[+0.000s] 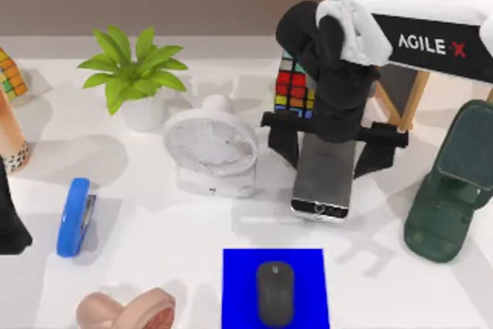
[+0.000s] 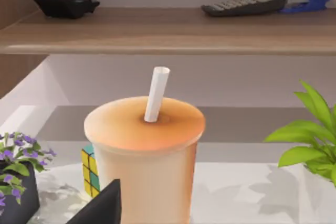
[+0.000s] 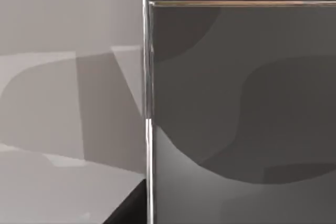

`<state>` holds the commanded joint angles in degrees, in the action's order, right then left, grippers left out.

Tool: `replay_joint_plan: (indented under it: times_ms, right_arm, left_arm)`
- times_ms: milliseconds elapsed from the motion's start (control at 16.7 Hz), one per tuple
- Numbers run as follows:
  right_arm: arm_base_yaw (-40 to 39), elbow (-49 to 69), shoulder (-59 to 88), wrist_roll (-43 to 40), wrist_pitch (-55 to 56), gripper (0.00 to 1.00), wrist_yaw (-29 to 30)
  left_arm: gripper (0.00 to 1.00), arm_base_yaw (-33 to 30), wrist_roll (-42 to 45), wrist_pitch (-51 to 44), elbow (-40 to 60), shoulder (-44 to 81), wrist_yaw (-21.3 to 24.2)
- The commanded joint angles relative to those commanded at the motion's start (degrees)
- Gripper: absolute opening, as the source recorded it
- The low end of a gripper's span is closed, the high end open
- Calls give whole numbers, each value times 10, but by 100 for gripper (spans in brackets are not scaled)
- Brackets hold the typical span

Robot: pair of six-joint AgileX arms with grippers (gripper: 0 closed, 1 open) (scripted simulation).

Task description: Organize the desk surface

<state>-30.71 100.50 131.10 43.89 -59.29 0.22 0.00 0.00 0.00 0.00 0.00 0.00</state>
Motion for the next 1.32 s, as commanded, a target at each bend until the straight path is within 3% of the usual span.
replay_joint_plan:
  times_ms: [1020, 1320]
  right_arm:
    - [-9, 29, -12, 26, -42, 0, 3]
    - [-27, -11, -95, 71, -41, 0, 52]
  left_arm:
    - [100, 0, 0, 0, 0, 0, 0]
    - [100, 0, 0, 0, 0, 0, 0]
